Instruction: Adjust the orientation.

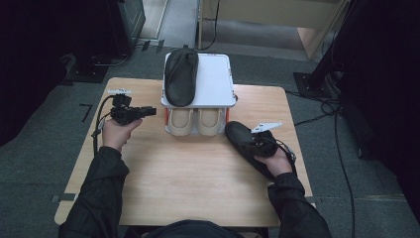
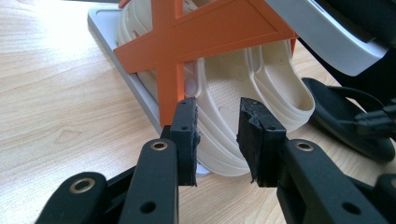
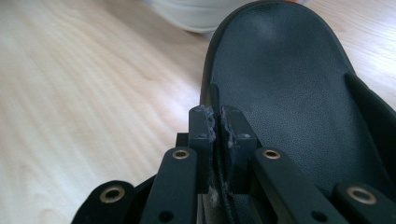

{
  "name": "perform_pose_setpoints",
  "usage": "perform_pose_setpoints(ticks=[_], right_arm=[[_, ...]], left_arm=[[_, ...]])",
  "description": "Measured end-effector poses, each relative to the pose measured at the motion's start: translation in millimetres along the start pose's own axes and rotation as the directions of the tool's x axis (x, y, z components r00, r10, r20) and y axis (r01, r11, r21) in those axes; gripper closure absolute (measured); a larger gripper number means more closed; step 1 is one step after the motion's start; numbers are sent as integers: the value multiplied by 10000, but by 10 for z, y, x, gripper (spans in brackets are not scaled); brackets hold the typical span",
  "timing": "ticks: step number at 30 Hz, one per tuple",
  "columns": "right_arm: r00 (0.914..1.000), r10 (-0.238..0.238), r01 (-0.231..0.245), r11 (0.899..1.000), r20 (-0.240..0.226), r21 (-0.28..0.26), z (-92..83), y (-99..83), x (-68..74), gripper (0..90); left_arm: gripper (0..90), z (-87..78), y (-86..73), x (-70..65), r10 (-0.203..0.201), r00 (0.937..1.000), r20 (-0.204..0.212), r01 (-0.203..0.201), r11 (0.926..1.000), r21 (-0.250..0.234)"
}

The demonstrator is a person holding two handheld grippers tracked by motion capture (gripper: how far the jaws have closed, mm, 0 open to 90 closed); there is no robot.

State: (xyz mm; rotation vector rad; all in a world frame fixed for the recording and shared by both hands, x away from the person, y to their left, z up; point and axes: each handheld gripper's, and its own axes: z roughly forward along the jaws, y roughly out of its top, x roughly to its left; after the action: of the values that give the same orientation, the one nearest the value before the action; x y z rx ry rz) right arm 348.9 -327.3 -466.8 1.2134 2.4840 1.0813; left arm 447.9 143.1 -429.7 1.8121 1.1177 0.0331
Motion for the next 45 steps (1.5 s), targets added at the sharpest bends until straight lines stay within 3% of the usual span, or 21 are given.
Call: perform_pose_setpoints(ticks=[5, 8, 12, 17, 19, 21, 25, 30, 36, 45], right_arm=[[9986, -310, 308, 9995, -434, -61, -6, -2, 170, 834], [9941, -738, 754, 9970, -794, 174, 78, 15, 377, 833], [9908, -959, 992, 9946, -952, 304, 159, 31, 481, 830], [9913, -886, 923, 9952, -970, 337, 192, 17, 491, 808], [9923, -806, 808, 9967, -938, -23, 178, 22, 477, 706], [9934, -696, 689, 9976, -914, -103, 160, 27, 474, 709], [9957, -435, 352, 9943, -816, -1010, 44, 5, 480, 751], [9971, -118, 7, 9892, -748, -1464, -82, -70, 545, 768], [9979, -77, -26, 9871, -636, -1599, -124, -175, 622, 797], [9993, 169, -211, 9918, -339, -1261, -118, -360, 706, 835]], left_arm=[[678, 0, -4, -3, -15, 10000, -21, 15, 10000, -4], [678, -3, -5, -6, -22, 10000, -23, 22, 10000, -11], [678, -6, -12, -2, -34, 10000, -13, 34, 10000, -3], [677, -14, -14, 12, -52, 10000, -27, 52, 10000, 17], [677, -14, -15, 13, -60, 10000, -30, 60, 10000, -2], [676, -16, -14, 13, -54, 10000, -29, 54, 10000, -3], [676, -24, -12, 7, -60, 10000, -23, 60, 10000, -34], [676, -33, -18, 8, -84, 10000, -24, 84, 10000, -37], [676, -16, -13, -1, 31, 10000, -32, -31, 10000, 5], [678, 8, 8, 7, 31, 10000, 80, -31, 10000, -24]])
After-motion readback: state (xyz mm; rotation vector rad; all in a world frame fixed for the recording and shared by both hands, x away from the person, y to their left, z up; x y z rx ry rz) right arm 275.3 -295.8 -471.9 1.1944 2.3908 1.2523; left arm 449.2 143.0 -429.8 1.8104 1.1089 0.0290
